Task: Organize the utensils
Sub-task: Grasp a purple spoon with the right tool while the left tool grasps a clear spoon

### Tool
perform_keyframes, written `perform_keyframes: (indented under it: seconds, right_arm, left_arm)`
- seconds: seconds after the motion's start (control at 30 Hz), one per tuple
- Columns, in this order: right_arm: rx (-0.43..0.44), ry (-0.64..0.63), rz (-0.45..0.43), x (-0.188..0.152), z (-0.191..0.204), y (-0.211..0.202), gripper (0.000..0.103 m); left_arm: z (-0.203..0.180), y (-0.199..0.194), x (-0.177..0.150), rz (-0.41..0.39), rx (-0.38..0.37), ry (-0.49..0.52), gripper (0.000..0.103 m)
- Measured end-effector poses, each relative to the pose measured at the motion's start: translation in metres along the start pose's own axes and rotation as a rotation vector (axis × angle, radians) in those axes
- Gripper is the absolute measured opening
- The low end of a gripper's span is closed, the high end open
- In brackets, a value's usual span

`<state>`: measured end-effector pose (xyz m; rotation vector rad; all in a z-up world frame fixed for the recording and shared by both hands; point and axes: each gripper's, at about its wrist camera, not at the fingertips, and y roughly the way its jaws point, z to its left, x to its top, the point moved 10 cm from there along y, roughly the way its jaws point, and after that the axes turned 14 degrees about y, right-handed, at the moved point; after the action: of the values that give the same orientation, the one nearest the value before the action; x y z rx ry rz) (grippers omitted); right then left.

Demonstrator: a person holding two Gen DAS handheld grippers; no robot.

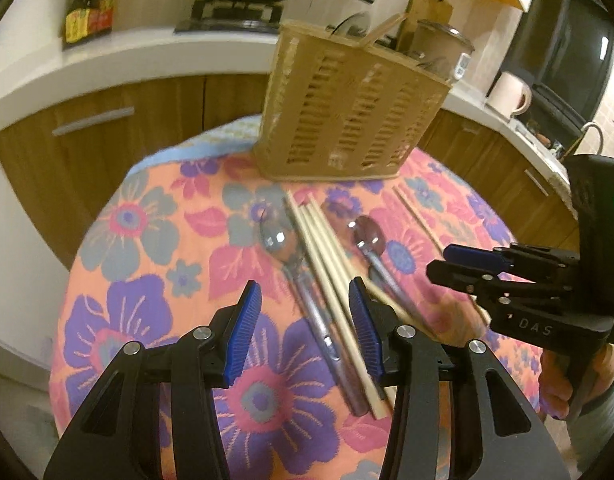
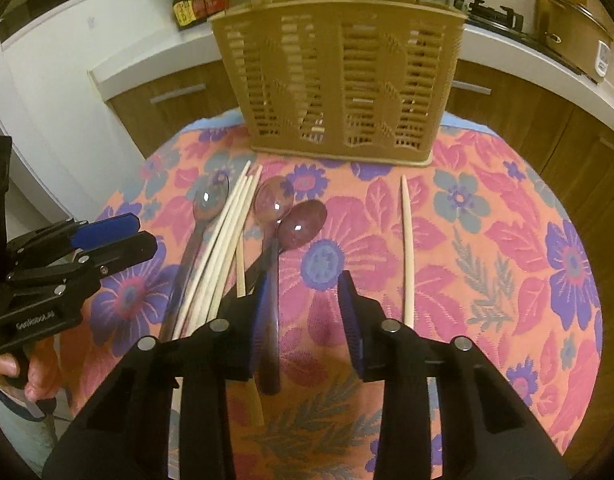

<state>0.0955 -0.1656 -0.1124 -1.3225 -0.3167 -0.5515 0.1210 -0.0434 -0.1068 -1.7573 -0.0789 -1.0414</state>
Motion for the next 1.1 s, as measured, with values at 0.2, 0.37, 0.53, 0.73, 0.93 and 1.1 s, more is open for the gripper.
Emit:
perform_keyframes:
  seconds: [0.2, 0.37, 0.53, 0.73, 0.93, 1.1]
  right_arm:
    - [0.038, 0.019, 0.056, -0.006, 0.003, 0.013, 0.027]
    - [0.016, 0.006, 0.085, -0.012, 0.004, 0.023, 0.027]
    - [0.021, 0.001, 0.110, -0.016, 0.009, 0.031, 0.024]
    - [-0.004, -0.035, 0.125, -0.017, 0.023, 0.038, 0.024]
    - [-0.050, -0.059, 0.104, -0.017, 0.024, 0.038, 0.009]
    - [-0.029, -0.010, 0.065, -0.013, 0.005, 0.017, 0.010]
  left_arm:
    - [-0.003, 0.018, -0.002, 0.059, -0.040, -0.024, 0.038]
    - [-0.004, 0.036, -0.001, 0.118, 0.000, -0.003, 0.033]
    - [-0.004, 0.043, 0.002, 0.138, 0.043, 0.026, 0.030]
    - [-0.008, 0.045, 0.005, 0.147, 0.064, 0.052, 0.025]
    - [-0.012, 0.044, 0.003, 0.145, 0.072, 0.081, 0.013]
    - [-0.010, 0.039, 0.001, 0.100, 0.004, -0.006, 0.010]
